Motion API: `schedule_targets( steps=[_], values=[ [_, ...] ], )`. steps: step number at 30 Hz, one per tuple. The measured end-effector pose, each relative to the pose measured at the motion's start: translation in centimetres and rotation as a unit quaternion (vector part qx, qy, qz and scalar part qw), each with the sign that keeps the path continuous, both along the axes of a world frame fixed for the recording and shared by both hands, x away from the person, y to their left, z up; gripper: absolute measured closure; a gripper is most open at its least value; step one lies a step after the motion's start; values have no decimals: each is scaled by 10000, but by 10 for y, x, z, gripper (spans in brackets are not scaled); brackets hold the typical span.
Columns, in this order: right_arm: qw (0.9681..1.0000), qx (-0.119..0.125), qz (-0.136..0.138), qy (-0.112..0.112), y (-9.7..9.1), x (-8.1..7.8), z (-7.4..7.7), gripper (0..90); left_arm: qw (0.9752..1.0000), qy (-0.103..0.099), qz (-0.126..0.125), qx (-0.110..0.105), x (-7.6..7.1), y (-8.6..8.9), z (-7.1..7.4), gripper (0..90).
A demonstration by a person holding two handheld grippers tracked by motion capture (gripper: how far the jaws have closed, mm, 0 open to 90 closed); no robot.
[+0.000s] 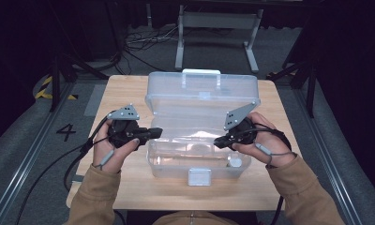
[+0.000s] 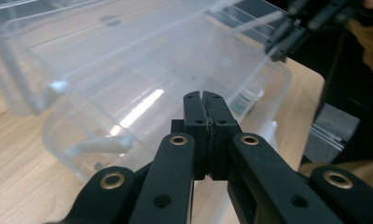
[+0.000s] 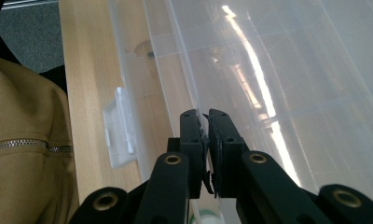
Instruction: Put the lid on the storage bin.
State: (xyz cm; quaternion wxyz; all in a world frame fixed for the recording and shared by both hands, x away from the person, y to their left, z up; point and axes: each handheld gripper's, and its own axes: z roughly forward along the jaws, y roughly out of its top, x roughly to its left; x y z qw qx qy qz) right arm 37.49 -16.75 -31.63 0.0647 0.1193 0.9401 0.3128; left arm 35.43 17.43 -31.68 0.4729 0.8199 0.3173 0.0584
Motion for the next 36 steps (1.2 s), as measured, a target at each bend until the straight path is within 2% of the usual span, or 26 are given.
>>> schedule_targets(
  steps=[7,10,14,18,27,36],
  values=[
    [10000,-5,-14,0,0,-4,-3,849,9990,-26,437,-31,5,7,-1,896],
    [10000,-19,-4,8,0,-5,-5,849,9988,4,497,-34,6,7,-1,897],
    [10000,-72,-2,43,0,-9,-7,846,9982,-72,593,-62,4,11,1,897],
    [9998,-220,29,20,4,-14,-11,845,9981,4,619,-47,5,12,0,898],
    [9997,-227,-39,48,4,-15,-13,832,9980,-17,627,-54,5,13,1,899],
    [9998,117,-179,-13,-6,-21,-7,810,9983,-10,583,-56,4,13,2,899]
  ],
)
